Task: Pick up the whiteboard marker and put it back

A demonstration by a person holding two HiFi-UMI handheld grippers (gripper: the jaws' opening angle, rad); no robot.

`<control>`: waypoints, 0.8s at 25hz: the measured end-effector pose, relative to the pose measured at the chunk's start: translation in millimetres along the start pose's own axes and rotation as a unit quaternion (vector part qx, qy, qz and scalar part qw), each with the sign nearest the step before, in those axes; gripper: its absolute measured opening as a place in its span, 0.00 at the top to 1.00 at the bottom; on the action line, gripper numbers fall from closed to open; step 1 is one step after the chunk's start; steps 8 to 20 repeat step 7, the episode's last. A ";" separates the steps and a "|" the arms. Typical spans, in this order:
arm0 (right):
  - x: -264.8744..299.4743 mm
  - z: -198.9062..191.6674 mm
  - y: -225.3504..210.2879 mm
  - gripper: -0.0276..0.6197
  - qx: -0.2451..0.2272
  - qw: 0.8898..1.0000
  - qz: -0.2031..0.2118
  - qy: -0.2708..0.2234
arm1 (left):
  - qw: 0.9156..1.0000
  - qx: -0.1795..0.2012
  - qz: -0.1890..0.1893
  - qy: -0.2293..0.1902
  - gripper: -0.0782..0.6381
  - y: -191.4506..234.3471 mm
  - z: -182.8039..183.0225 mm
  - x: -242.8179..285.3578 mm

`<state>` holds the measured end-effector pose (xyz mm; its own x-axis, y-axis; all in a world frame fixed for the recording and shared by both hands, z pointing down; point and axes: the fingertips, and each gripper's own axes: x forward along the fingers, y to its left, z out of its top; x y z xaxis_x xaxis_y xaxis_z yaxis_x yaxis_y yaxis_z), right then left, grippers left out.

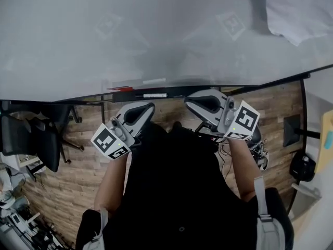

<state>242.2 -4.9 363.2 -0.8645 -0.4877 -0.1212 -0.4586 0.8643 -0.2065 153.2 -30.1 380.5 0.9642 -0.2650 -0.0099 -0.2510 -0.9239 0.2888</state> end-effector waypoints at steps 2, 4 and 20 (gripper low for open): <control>-4.9 -2.6 0.7 0.93 0.001 1.000 0.000 0.002 | 1.000 -0.005 0.001 -0.006 0.87 -2.8 0.0 1.9; -11.9 -3.5 2.4 0.93 -0.004 1.000 0.001 0.005 | 1.000 -0.003 0.002 -0.006 0.87 -8.8 -1.4 6.7; -25.0 -5.2 4.5 0.93 -0.009 1.000 0.000 0.009 | 1.000 -0.001 0.001 -0.002 0.87 -20.0 -7.2 16.4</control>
